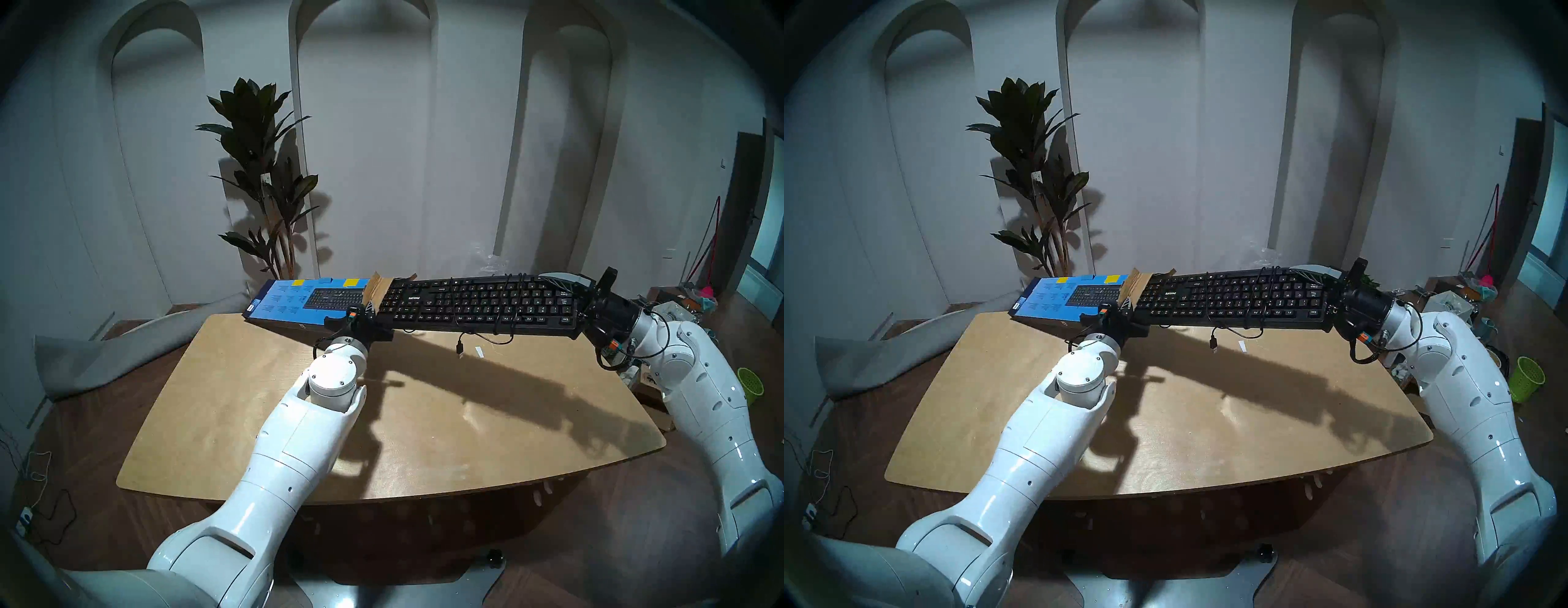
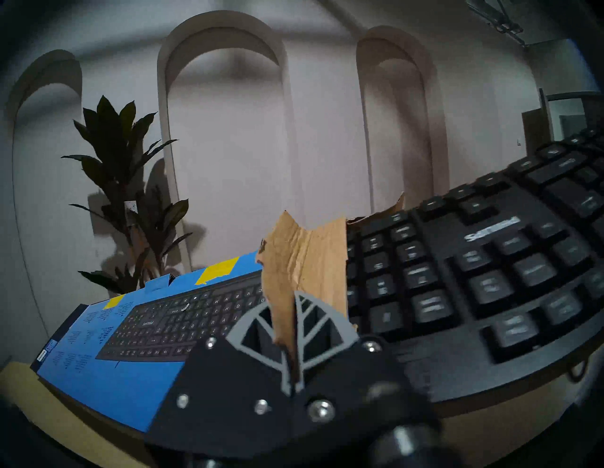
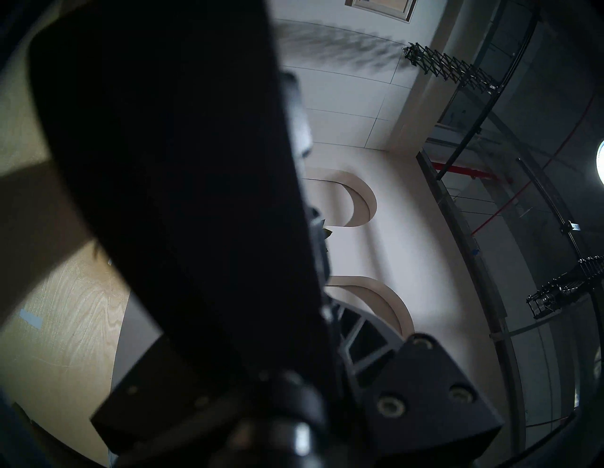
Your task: Unwrap the new keyboard and set the wrapping aside
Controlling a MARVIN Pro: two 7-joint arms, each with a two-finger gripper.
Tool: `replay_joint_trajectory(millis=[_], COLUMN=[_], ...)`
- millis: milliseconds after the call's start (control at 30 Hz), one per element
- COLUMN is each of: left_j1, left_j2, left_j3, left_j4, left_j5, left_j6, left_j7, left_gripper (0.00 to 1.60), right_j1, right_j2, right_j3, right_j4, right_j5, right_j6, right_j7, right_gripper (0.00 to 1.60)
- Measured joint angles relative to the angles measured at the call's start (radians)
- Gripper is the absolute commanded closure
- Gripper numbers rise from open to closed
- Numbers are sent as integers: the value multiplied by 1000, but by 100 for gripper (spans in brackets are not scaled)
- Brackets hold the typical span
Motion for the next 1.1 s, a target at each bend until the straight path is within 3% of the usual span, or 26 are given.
replay_joint_trajectory(millis=[367, 667, 900, 1100], left_j1=[-52, -61, -40, -1], left_j2=[13, 21, 45, 61], left_j3=[-3, 10, -8, -29], left_j4=[136, 182, 148, 78], left_j5=[22, 37, 41, 25], left_j6=[-22, -54, -90, -124], left_j7=[-16, -35, -36, -25], left_gripper=[160, 160, 160, 160], right_j1=[-95, -148, -179, -202], right_j2=[33, 64, 97, 113], right_j3=[55, 94, 123, 129], right_j4=[-38, -39, 73, 196], right_j5=[31, 36, 18, -6], right_j6=[-1, -1, -1, 0], right_j7=[-102, -198, -260, -267], right_gripper=[160, 160, 160, 160])
